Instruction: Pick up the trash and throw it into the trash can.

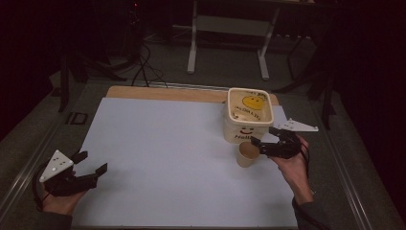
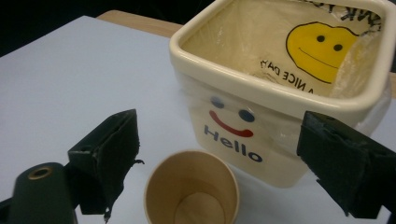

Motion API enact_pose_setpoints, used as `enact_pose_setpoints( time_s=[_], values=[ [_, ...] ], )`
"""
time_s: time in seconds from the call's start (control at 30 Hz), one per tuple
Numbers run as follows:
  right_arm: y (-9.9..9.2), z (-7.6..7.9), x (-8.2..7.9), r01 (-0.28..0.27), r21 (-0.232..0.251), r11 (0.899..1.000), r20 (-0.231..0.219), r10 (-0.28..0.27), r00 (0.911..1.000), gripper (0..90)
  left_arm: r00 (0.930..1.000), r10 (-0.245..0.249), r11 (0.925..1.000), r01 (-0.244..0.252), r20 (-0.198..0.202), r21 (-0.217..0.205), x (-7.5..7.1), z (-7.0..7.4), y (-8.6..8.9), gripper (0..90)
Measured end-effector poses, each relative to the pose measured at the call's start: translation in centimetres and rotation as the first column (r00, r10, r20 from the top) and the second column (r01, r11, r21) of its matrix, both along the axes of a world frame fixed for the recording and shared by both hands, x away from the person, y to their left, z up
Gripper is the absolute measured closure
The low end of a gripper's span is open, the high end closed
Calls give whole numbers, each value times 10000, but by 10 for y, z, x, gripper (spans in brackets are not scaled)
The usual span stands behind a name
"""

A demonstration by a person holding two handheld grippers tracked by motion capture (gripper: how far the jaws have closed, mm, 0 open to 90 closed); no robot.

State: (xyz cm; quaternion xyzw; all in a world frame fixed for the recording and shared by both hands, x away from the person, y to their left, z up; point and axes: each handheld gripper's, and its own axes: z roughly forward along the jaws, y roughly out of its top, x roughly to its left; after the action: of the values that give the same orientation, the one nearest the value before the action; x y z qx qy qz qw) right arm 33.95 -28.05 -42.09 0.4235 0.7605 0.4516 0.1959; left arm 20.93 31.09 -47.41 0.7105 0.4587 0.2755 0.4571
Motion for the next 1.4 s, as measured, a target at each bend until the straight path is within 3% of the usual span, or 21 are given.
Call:
enact_pose_setpoints(
  time_s=[0.4, 0.8, 1.17, 1.2, 1.4],
  values=[
    [22, 12, 15, 12, -609, 9981, -521, -44, 9986, 115, 10000, 91, 10000, -91, -41, 2, 0, 0, 2, 180],
    [37, 16, 25, -172, -1589, 9872, -1751, -110, 9845, 102, 9998, 185, 9998, -185, -86, -28, 0, 0, 2, 184],
    [47, 16, 33, -609, -2316, 9709, -2952, -105, 9554, 95, 9998, 190, 9998, -190, -92, -22, 0, 0, 2, 184],
    [50, 16, 35, -713, -2664, 9612, -3206, -187, 9470, 95, 9998, 193, 9998, -193, -97, -17, 0, 0, 2, 184],
    [54, 17, 38, -900, -2960, 9509, -3692, -271, 9290, 94, 9997, 192, 9998, -192, -122, 7, 0, -1, 2, 184]
  ],
)
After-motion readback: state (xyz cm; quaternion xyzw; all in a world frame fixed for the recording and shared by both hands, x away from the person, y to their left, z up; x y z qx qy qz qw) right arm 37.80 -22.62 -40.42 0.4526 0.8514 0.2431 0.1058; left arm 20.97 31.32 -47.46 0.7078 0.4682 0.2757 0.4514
